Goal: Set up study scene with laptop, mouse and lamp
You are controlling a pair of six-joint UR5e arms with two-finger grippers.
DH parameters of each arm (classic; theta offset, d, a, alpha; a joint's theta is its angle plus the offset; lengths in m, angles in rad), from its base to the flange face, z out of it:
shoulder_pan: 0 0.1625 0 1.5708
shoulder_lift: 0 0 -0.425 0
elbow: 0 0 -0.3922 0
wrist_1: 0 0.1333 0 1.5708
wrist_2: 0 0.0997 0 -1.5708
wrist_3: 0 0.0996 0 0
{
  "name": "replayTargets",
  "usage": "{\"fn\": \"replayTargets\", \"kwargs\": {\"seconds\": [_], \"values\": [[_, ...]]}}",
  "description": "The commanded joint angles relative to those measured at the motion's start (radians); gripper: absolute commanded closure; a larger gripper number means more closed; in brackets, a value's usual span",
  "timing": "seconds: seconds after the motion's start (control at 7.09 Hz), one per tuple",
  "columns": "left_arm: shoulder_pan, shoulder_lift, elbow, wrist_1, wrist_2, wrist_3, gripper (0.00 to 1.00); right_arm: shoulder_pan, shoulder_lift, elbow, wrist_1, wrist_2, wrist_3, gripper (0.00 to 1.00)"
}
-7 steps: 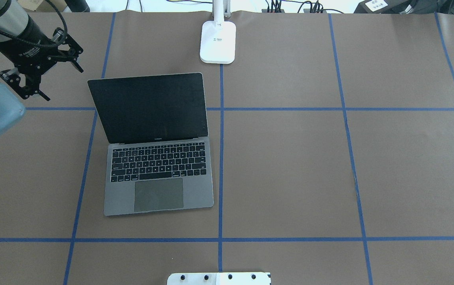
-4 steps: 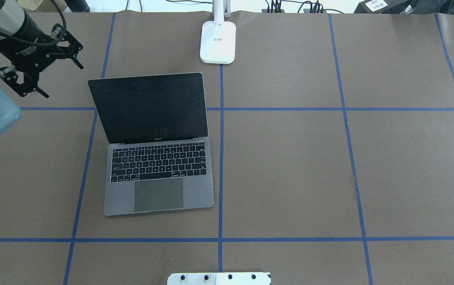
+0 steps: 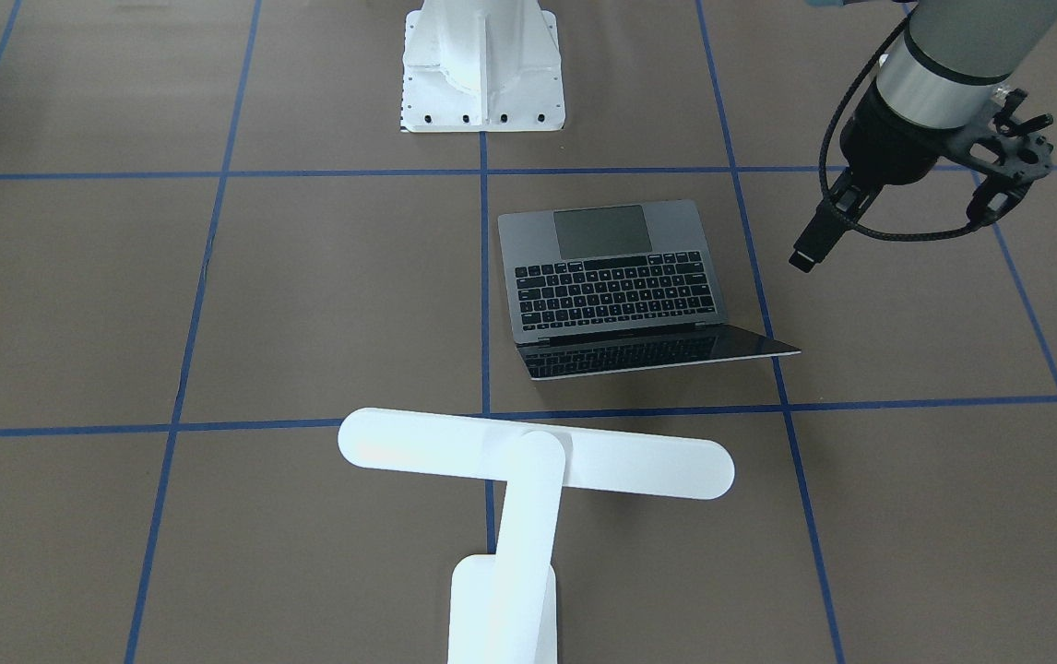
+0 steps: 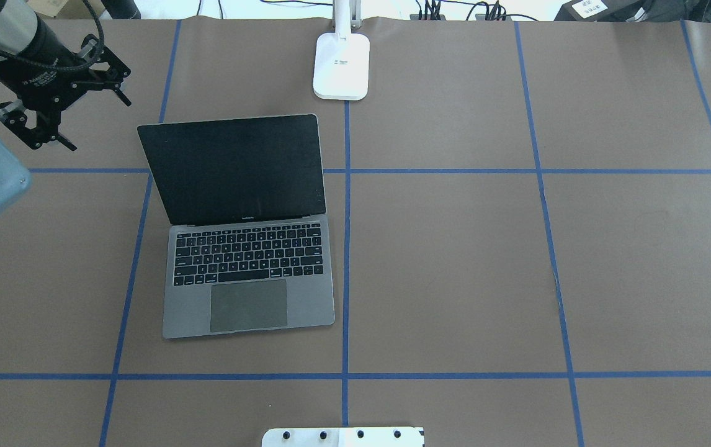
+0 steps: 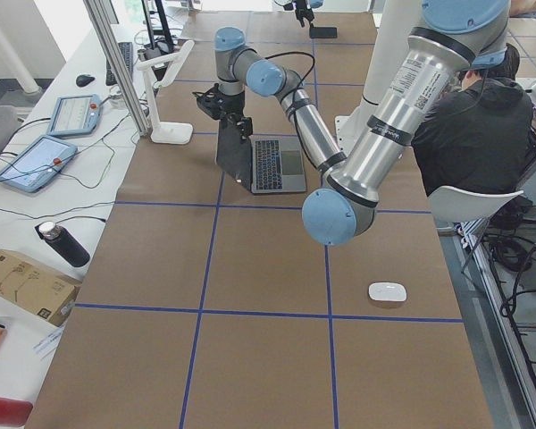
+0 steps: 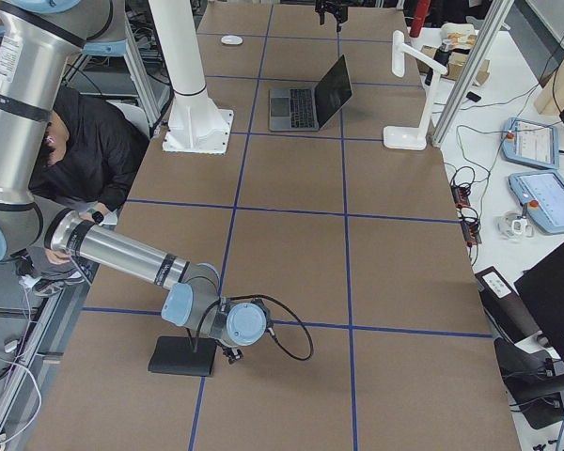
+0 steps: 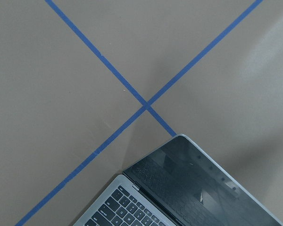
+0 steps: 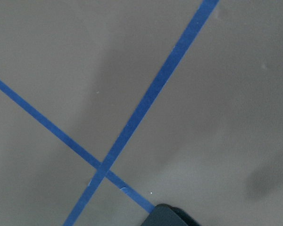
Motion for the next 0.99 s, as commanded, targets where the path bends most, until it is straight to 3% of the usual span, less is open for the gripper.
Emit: {"fn": "replayTargets", "kwargs": {"seconds": [0.0, 0.42, 0.85], "values": [[0.001, -0.006, -0.002, 0.000, 0.001, 0.001, 0.00, -0.026, 0.029, -0.077, 0.000, 0.000, -0.067, 0.01], [0.007, -0.003, -0.002, -0.002, 0.001, 0.001, 0.00, -0.027, 0.023, -0.084, -0.041, 0.000, -0.104, 0.01], [0.044, -0.002, 0.000, 0.000, 0.061, 0.005, 0.00, -0.027, 0.018, -0.081, -0.096, 0.000, -0.156, 0.01]]}}
